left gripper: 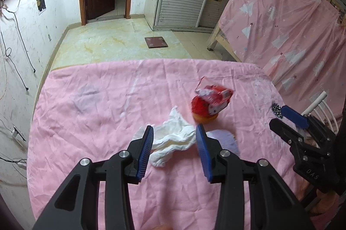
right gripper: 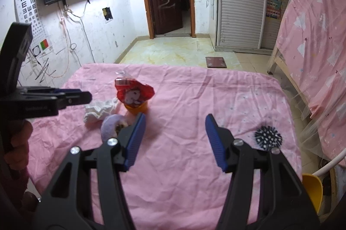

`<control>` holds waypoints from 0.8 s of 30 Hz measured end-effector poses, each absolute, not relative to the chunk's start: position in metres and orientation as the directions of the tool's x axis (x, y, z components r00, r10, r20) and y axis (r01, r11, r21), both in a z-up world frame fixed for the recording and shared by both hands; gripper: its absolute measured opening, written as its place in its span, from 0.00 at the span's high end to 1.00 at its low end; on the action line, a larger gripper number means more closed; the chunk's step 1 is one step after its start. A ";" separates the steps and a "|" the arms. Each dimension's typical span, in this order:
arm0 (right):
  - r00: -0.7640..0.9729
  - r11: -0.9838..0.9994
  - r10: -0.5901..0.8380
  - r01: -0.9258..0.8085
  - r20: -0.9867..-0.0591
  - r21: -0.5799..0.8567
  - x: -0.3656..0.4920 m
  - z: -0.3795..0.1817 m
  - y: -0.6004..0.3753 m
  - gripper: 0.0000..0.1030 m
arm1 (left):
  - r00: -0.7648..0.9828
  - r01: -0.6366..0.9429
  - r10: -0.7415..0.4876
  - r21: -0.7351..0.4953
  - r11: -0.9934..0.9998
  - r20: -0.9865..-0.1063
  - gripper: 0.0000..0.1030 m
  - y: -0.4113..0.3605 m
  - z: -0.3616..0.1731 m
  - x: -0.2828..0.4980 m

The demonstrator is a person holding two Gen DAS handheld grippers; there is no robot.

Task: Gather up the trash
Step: 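Grasp the white cloth with the left tool while the right tool grasps the red cup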

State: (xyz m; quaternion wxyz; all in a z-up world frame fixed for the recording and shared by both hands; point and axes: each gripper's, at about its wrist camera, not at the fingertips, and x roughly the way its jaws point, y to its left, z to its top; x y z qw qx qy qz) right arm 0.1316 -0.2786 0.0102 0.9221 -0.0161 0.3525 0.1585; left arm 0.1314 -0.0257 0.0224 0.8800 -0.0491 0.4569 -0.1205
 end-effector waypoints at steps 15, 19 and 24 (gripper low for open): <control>0.672 0.920 0.315 -0.389 -0.670 0.043 0.171 0.015 -0.223 0.31 | 0.515 0.168 -0.249 -0.188 0.968 -0.820 0.36 -0.026 -0.013 0.144; 0.653 0.913 0.323 -0.406 -0.685 0.043 0.186 0.014 -0.213 0.31 | 0.511 0.178 -0.256 -0.190 0.966 -0.820 0.36 -0.029 -0.019 0.147; 0.621 0.900 0.342 -0.433 -0.706 0.054 0.197 0.007 -0.203 0.32 | 0.519 0.161 -0.291 -0.243 0.957 -0.804 0.43 -0.024 -0.020 0.149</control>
